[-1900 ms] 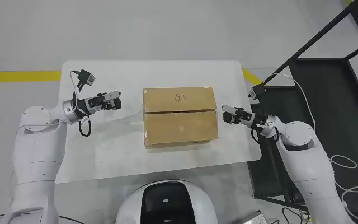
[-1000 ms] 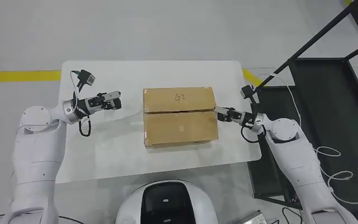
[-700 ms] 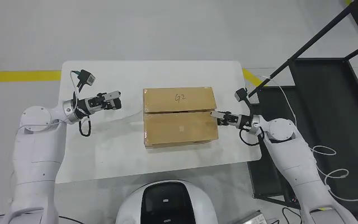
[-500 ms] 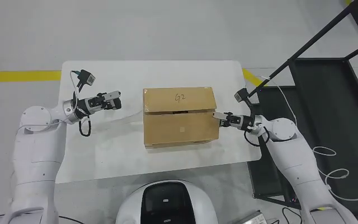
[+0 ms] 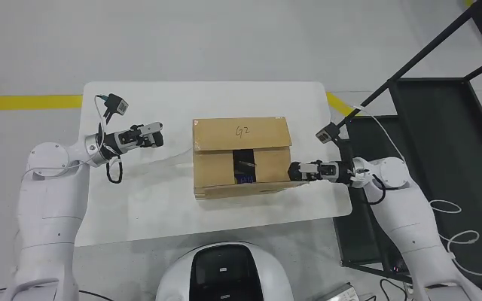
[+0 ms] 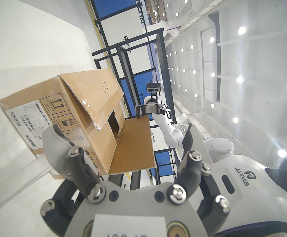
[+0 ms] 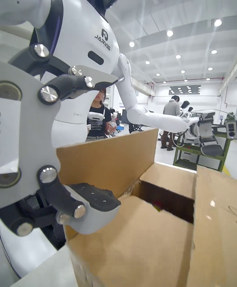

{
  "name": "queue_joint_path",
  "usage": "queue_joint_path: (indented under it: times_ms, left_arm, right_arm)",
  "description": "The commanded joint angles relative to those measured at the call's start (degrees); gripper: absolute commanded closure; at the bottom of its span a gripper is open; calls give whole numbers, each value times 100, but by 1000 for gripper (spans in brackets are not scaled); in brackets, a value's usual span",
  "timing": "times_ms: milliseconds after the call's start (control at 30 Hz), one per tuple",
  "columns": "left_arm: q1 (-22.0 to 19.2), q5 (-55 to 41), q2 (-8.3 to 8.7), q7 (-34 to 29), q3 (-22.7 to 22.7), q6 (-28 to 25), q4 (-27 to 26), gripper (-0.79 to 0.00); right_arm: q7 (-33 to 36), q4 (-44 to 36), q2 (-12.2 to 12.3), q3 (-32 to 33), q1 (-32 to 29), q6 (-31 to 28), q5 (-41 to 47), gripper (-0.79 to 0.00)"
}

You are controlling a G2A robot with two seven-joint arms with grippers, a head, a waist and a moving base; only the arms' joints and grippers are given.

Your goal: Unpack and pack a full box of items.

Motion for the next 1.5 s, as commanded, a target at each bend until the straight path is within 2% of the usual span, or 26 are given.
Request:
queue_joint_path:
  times_ms: [0, 300, 633, 833, 1100, 1467]
  left_arm:
    - [0, 0, 0, 0, 0, 0, 0, -785]
    - [0, 0, 0, 0, 0, 0, 0, -785]
    - [0, 0, 0, 0, 0, 0, 0, -785]
    - [0, 0, 0, 0, 0, 0, 0, -785]
    - [0, 0, 0, 0, 0, 0, 0, -785]
    - [0, 0, 0, 0, 0, 0, 0, -785]
  right_arm:
    - [43, -218, 40, 33, -118, 42, -18, -785]
    - [257, -877, 243, -60, -652, 257, -971, -785]
    - [291, -805, 364, -484, -886, 291, -1346, -785]
    - [109, -583, 360, -883, -766, 110, -1451, -785]
    - [-503, -267, 331, -1474, -546, -503, -1760, -785]
    - [-932, 271, 328, -2046, -183, -931, -1497, -785]
